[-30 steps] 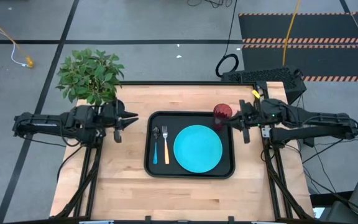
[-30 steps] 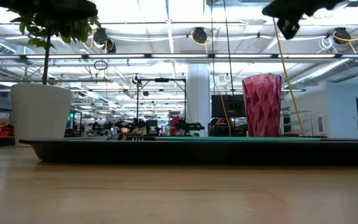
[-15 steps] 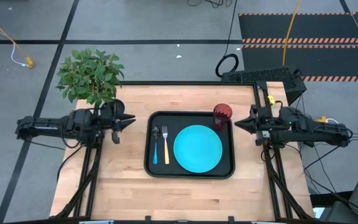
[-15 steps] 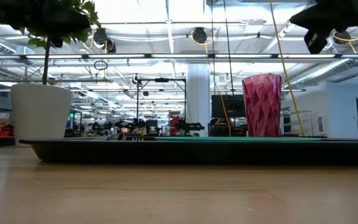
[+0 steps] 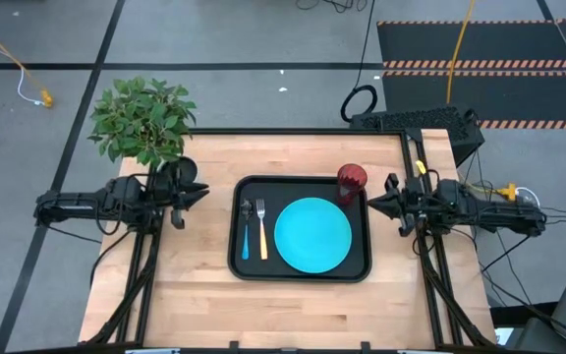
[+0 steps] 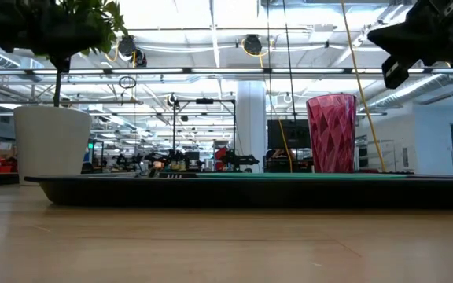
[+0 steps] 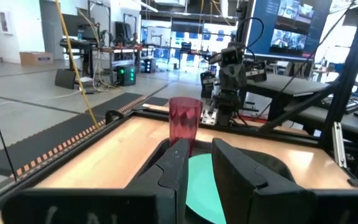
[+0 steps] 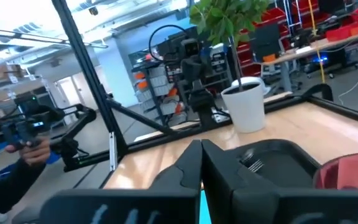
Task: Pick and place plate/cup/fork/spoon on tray
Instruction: Return to Home Position
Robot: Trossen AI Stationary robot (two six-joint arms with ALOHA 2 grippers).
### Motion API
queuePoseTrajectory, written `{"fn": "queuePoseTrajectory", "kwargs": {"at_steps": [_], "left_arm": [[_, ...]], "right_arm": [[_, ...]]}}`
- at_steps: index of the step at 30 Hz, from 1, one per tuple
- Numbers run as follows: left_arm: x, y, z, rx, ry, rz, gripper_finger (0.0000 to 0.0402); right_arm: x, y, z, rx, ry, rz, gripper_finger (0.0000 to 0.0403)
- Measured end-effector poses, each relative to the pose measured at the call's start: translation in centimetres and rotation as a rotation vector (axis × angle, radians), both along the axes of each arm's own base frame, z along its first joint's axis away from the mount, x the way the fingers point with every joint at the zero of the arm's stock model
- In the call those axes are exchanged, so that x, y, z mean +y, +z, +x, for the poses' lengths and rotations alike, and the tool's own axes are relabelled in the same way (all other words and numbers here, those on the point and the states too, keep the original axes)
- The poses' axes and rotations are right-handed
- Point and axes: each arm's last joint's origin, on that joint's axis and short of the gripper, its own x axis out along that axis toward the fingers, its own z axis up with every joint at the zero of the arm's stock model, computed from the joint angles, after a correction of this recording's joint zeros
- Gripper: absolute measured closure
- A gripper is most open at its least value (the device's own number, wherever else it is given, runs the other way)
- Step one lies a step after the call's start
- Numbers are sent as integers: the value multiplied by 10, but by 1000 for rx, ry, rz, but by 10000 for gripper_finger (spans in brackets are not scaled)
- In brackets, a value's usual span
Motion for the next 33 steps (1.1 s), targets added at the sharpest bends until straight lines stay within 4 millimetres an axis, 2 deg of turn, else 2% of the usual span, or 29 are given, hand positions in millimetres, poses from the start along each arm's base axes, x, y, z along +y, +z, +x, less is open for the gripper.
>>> {"fn": "queuePoseTrajectory", "kwargs": {"at_steps": [5, 17, 24, 33], "left_arm": [[0, -11, -4, -13, -10, -15, 328], [0, -20, -12, 16, -24, -65, 328], [0, -21, -12, 29, -7, -70, 329], [3, -33, -10, 81, 91, -74, 395]], "right_arm": [[2, -2, -3, -35, 47, -40, 403], [2, -18, -1, -21, 48, -23, 403], [3, -9, -3, -128, 89, -44, 403], [4, -11, -3, -116, 124, -44, 403]]}}
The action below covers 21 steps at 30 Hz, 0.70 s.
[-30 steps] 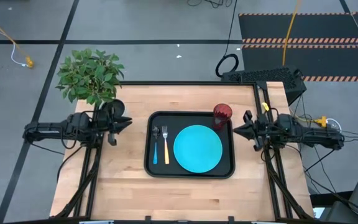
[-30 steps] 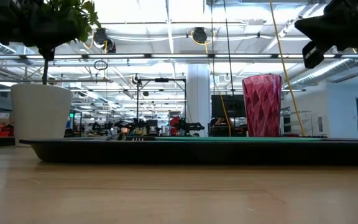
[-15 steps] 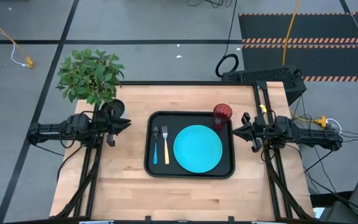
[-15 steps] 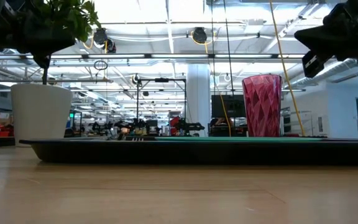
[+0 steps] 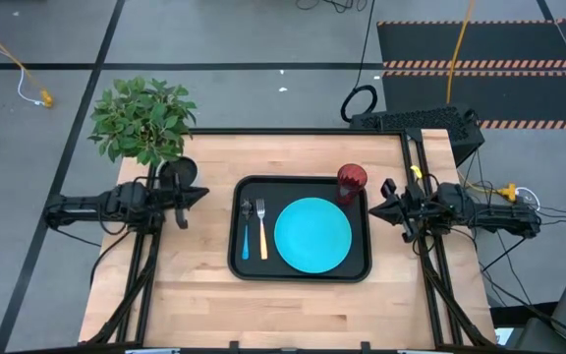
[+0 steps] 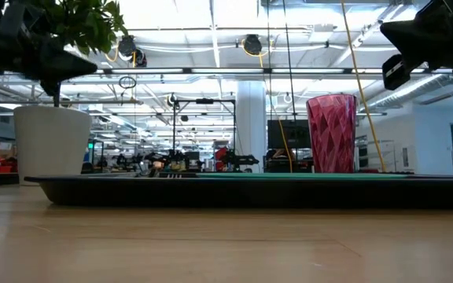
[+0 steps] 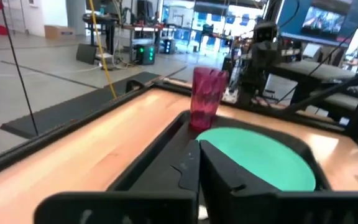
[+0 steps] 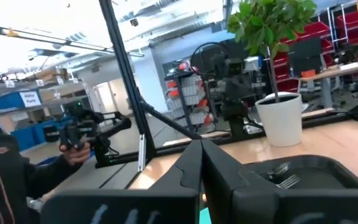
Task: Pick and place plate/cup/fork/spoon on tray
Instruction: Return to Home Position
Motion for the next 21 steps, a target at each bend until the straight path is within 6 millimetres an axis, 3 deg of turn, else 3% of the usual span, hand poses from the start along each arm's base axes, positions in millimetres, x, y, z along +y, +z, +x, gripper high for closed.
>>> {"fn": "queuePoseTrajectory", "kwargs": {"at_steps": [13, 21], "left_arm": [[-4, -22, 11, -72, -74, 27, 398], [-6, -22, 12, -101, -115, 83, 399]], "right_arm": [[-2, -1, 1, 21, -46, 49, 403], [-2, -2, 1, 22, -44, 56, 403]]}}
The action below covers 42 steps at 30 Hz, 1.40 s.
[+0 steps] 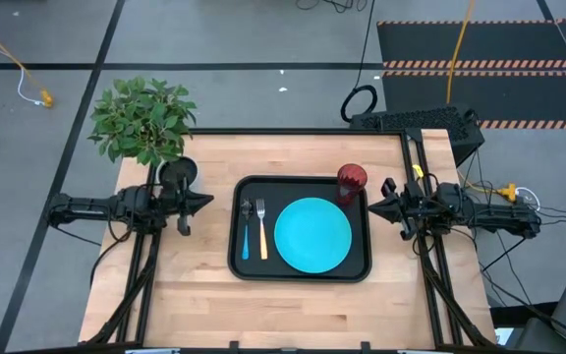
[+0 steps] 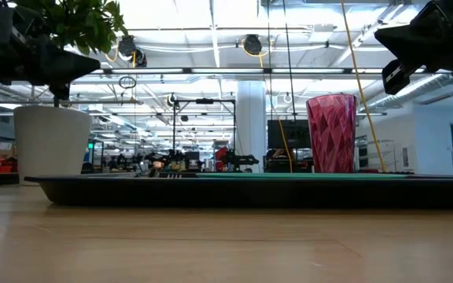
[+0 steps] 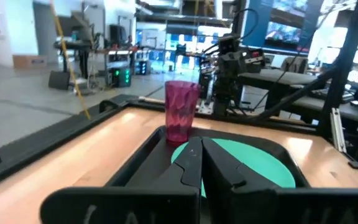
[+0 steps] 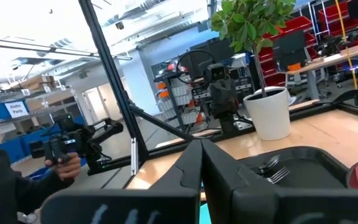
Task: Pick and place plate/cup/fork/spoon on tray
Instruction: Return to Home Position
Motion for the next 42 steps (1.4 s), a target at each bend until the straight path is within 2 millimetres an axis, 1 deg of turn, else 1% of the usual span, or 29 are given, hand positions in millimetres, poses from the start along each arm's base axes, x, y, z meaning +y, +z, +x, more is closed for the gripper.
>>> {"fn": "queuePoseTrajectory", "kwargs": {"at_steps": [5, 8, 13, 16, 20, 24, 27, 32, 35, 40, 42], "left_arm": [[-3, 5, 0, -47, -84, 61, 396], [-3, 5, 0, -49, -93, 64, 399], [-1, 5, 0, -47, -78, 70, 390], [0, 3, 0, -15, -50, 107, 383], [4, 0, 0, 11, 20, 94, 386], [5, 0, 0, 15, 27, 70, 394], [5, 0, 0, 15, 28, 72, 397], [5, 0, 0, 10, 27, 53, 386], [5, 0, 0, 3, 26, 32, 382], [5, 0, 0, -3, 23, -3, 394], [5, 0, 0, -4, 23, -10, 398]], "right_arm": [[0, 0, 0, -2, 6, -10, 403], [2, 1, -1, -22, 66, -69, 403], [5, 2, -2, -44, 160, -149, 403], [5, 1, -1, -47, 158, -186, 403], [4, 1, -1, -50, 115, -206, 403], [2, 0, 0, -27, 53, -146, 403], [2, -2, 0, 1, 53, -136, 403], [2, -8, 1, 66, 64, -76, 403], [1, -14, 2, 136, 23, -25, 403], [4, -11, 2, 116, 44, 13, 403], [5, -15, 2, 153, 21, 46, 403]]}}
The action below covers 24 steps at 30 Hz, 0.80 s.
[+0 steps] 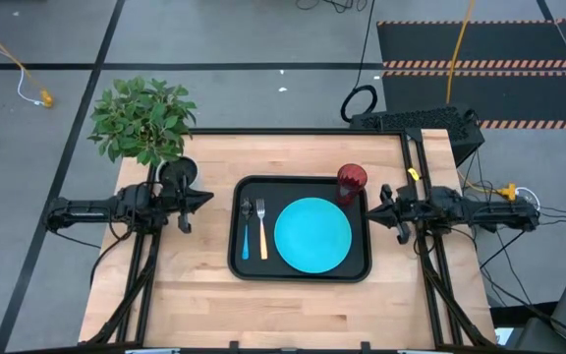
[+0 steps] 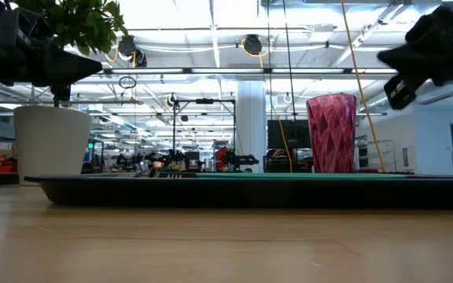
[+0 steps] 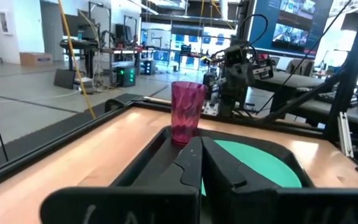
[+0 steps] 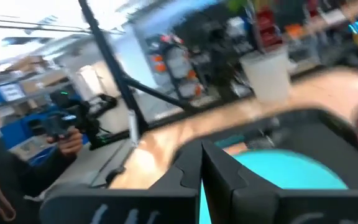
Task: Pick and place plate/cup/fork/spoon on tray
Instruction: Return to Home Position
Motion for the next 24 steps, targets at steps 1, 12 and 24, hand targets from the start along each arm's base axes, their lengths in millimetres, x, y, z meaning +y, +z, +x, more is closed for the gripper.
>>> {"fn": "queuePoseTrajectory", "kwargs": {"at_steps": [1, 12, 24], "left_arm": [[0, 0, 0, -1, 0, -5, 398], [0, -1, 0, 13, 0, 4, 379], [0, -2, 0, 42, 8, 117, 378]], "right_arm": [[1, -2, 1, 25, -14, 17, 403], [6, 0, 3, -4, -49, -128, 403], [5, 0, 3, -4, -75, -158, 403]]}}
